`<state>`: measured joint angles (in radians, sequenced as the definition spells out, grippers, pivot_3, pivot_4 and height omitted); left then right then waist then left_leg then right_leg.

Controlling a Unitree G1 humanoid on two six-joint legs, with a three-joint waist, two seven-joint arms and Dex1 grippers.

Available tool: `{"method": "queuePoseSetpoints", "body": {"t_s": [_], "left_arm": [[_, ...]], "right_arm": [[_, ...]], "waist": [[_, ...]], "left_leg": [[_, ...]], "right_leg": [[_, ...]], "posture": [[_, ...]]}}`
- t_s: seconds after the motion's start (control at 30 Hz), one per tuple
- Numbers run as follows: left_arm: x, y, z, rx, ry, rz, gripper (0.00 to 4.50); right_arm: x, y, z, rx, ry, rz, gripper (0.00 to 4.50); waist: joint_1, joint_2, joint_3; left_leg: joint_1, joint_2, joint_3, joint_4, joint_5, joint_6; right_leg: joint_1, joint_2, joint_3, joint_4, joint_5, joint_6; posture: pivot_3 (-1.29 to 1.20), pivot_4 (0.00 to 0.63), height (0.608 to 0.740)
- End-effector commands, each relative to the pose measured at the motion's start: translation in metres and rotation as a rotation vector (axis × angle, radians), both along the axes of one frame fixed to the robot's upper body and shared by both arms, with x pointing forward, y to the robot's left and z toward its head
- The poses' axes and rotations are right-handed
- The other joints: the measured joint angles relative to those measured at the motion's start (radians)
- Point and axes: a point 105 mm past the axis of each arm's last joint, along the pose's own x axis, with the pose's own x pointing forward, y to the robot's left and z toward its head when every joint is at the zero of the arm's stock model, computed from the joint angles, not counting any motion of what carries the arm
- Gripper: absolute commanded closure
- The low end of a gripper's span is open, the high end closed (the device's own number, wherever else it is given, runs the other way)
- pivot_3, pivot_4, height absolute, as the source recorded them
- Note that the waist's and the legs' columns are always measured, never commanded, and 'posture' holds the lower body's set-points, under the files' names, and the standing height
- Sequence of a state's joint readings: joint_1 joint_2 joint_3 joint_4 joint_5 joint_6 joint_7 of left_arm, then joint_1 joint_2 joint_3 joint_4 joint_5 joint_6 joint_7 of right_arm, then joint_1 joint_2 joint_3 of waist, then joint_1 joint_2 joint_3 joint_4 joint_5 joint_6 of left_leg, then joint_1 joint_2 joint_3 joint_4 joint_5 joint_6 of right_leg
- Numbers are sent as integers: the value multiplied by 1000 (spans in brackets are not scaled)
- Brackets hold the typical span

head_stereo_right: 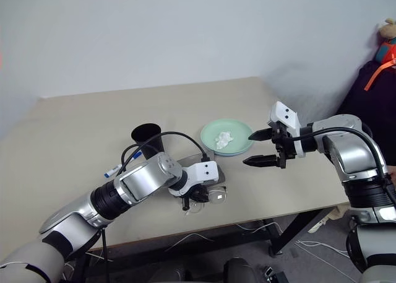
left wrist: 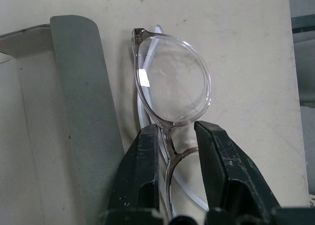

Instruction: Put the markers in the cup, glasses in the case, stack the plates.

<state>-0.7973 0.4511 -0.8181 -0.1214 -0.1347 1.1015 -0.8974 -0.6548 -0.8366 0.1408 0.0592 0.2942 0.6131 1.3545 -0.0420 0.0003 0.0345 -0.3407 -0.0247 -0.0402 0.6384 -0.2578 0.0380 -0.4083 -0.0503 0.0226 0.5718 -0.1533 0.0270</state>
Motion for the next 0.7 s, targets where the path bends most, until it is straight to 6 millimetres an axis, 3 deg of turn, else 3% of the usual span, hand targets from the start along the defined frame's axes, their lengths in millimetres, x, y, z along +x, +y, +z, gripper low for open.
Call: {"method": "queuePoseSetpoints", "body": {"t_s": [0.03,0.7], "left_arm": [[7,-3,9,2,-49,-14,3431],[13,-8,13,-6,-94,-26,3431]], "right_arm": [[-1,5,10,13,-42,23,0],[-1,8,11,17,-47,32,0]], "waist": [[0,0,0],[0,0,0]], "left_leg": [[0,0,0,0,0,0],[0,0,1,0,0,0]], "right_leg": [[0,0,0,0,0,0],[0,1,2,1,0,0]], "posture": [[0,0,727],[0,0,727]]}}
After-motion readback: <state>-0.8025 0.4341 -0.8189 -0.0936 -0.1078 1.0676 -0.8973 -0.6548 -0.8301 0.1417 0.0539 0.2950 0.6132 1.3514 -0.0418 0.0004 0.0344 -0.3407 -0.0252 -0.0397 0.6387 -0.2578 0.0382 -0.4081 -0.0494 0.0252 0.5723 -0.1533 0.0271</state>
